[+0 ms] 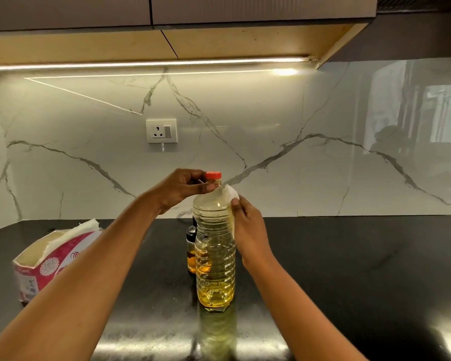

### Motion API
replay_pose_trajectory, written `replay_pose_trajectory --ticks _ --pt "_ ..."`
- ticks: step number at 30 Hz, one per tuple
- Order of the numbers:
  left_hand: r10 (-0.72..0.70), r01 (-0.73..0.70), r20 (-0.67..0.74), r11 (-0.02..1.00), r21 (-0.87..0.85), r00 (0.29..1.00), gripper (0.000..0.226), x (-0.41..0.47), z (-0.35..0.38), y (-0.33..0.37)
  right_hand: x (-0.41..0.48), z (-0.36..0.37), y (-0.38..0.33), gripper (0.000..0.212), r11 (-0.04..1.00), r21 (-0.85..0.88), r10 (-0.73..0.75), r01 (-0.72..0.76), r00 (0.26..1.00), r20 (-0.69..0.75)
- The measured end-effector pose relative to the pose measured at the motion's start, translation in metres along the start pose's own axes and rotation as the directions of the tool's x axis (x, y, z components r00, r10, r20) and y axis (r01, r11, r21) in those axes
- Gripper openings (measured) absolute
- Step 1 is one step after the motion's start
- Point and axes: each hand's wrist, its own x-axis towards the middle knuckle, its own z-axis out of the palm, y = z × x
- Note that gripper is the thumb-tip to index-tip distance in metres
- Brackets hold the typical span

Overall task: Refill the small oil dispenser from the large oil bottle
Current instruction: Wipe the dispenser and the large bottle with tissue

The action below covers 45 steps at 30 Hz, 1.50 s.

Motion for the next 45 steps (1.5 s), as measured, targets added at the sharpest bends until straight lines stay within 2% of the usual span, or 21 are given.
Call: replay_pose_trajectory --ticks 2,3,4,6,8,9,12,14,15,17,19,21,23,25,28,30,33,36,39,41,45 --pt "0.021 -0.021 0.001 0.999 -0.040 1.000 0.040 0.000 -0.001 -0.004 -0.006 0.001 0.004 0.036 0.986 -0.094 -0.144 0.141 0.989 -0.031" --pt "0.033 -0.033 -0.002 0.998 -0.053 0.999 0.051 0.000 -0.002 -0.005 0.000 0.001 0.002 0.036 0.983 -0.128 -0.133 0.131 0.991 -0.005" --pt "0.039 -0.039 -0.002 0.997 -0.061 0.999 0.061 0.001 -0.003 -0.005 0.009 0.000 -0.001 0.035 0.988 -0.130 -0.079 0.083 0.996 0.036" --pt "0.048 -0.047 0.019 0.996 -0.072 0.999 0.070 0.003 -0.004 -0.005 0.028 -0.004 -0.009 0.034 0.992 -0.008 0.130 -0.130 0.982 0.134" --pt "0.052 -0.047 0.056 0.995 -0.087 0.997 0.065 0.004 -0.004 -0.004 0.037 -0.012 -0.011 0.041 0.961 0.116 0.223 -0.252 0.950 0.219" --pt "0.054 -0.047 0.077 0.994 -0.100 0.996 0.060 0.005 -0.003 -0.003 0.036 -0.015 -0.009 0.041 0.963 0.100 0.221 -0.249 0.947 0.233" --pt "0.056 -0.042 0.115 0.991 -0.123 0.992 0.052 0.005 -0.003 -0.003 0.018 -0.019 -0.008 0.036 0.987 -0.153 0.067 -0.045 0.987 0.145" --pt "0.064 -0.048 0.109 0.989 -0.140 0.992 0.052 0.006 -0.001 -0.005 0.007 -0.019 -0.011 0.033 0.931 -0.327 -0.144 0.158 0.987 0.068" --pt "0.073 -0.056 0.102 0.986 -0.158 0.992 0.052 0.005 -0.001 -0.007 0.007 -0.017 -0.010 0.032 0.915 -0.352 -0.188 0.199 0.980 0.066" --pt "0.084 -0.064 0.095 0.979 -0.195 0.992 0.052 0.004 0.000 -0.007 0.017 -0.014 -0.009 0.032 0.955 -0.276 -0.090 0.108 0.993 0.079" --pt "0.088 -0.068 0.095 0.978 -0.197 0.992 0.053 0.004 0.000 -0.007 0.029 -0.010 -0.010 0.036 0.987 -0.050 0.159 -0.153 0.977 0.141" --pt "0.089 -0.069 0.099 0.979 -0.193 0.991 0.053 0.004 -0.001 -0.006 0.031 -0.011 -0.005 0.038 0.946 0.149 0.247 -0.287 0.939 0.238" --pt "0.090 -0.069 0.105 0.979 -0.190 0.990 0.053 0.004 -0.001 -0.006 0.025 -0.013 0.007 0.046 0.953 0.200 0.161 -0.229 0.938 0.306" --pt "0.087 -0.064 0.111 0.979 -0.194 0.990 0.053 0.005 -0.002 -0.007 0.013 -0.011 0.020 0.069 0.984 0.110 0.098 -0.141 0.940 0.325" --pt "0.081 -0.055 0.129 0.979 -0.196 0.988 0.050 0.004 -0.003 -0.007 0.009 -0.003 0.025 0.084 0.999 0.009 0.028 -0.031 0.969 0.244" --pt "0.055 -0.043 0.087 0.990 -0.132 0.995 0.045 0.003 -0.003 -0.006 0.013 0.001 0.020 0.083 0.997 -0.072 0.024 -0.012 0.984 0.176" --pt "0.055 -0.044 -0.113 0.994 0.098 0.992 0.025 -0.004 0.001 -0.003 0.014 0.005 0.021 0.082 0.987 -0.157 -0.010 0.022 0.997 0.074" --pt "0.083 -0.013 -0.336 0.978 0.206 0.938 0.024 -0.017 0.013 0.005 0.006 0.015 0.024 0.079 0.974 -0.214 -0.088 0.078 0.995 -0.039" --pt "0.101 0.021 -0.481 0.970 0.243 0.871 0.030 -0.021 0.031 0.011 -0.003 0.024 0.023 0.077 0.964 -0.240 -0.151 0.115 0.979 -0.137" --pt "0.092 0.039 -0.521 0.971 0.235 0.848 0.030 -0.022 0.036 0.013 -0.009 0.028 0.025 0.081 0.951 -0.276 -0.185 0.137 0.970 -0.158" --pt "0.044 0.036 -0.445 0.985 0.170 0.895 0.028 -0.024 0.027 0.012 -0.012 0.024 0.017 0.077 0.905 -0.357 -0.266 0.232 0.963 -0.047"
